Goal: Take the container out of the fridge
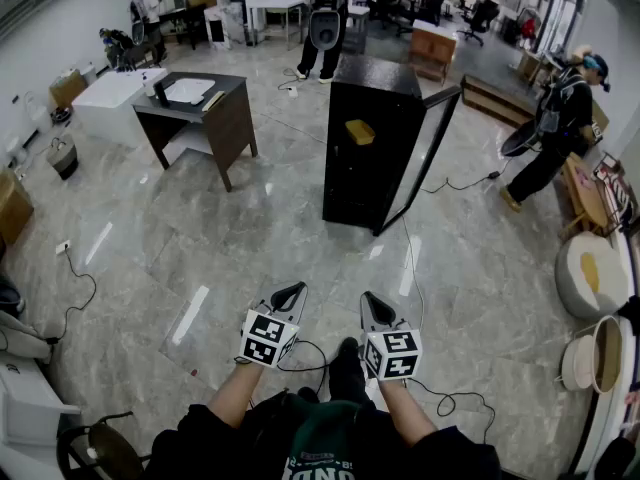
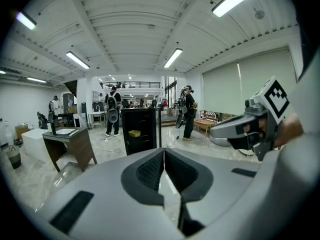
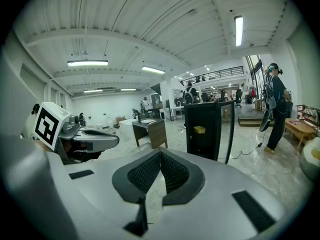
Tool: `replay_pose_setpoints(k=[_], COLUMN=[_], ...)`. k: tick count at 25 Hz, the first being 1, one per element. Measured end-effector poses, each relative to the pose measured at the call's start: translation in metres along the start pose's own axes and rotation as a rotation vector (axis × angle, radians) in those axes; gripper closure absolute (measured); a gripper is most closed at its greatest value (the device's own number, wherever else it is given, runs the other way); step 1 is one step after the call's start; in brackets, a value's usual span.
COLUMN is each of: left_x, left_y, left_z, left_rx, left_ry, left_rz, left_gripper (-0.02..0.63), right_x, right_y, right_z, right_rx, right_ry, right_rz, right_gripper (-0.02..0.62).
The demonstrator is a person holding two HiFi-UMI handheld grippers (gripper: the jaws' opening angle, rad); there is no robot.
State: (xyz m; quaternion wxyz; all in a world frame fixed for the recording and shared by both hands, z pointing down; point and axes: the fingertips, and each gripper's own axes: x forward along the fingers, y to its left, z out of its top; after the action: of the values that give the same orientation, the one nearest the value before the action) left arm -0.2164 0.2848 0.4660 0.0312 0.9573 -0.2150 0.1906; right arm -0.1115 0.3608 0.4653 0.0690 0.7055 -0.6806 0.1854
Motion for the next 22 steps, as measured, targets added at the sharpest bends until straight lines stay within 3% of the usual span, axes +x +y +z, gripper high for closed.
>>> replay_pose_setpoints(k=[9, 22], left_x=[0.011, 0.009], left_y=[0.01, 0.012], left_z=[0.008, 0.003], left_rx=[0.011, 0.004], left_ry=[-0.01, -0.001], left_rz=[-0.011, -0.029], left_gripper=[0.592, 0.592], right_x=[0.004, 0.012], right_y=[-0.01, -0.001], right_z=[0.018, 0.01], right_rx=[-0.038, -0.046], right_ry=[-0.104, -0.059], right_rz=[-0.031, -0.037], right_gripper=[0.558, 0.558])
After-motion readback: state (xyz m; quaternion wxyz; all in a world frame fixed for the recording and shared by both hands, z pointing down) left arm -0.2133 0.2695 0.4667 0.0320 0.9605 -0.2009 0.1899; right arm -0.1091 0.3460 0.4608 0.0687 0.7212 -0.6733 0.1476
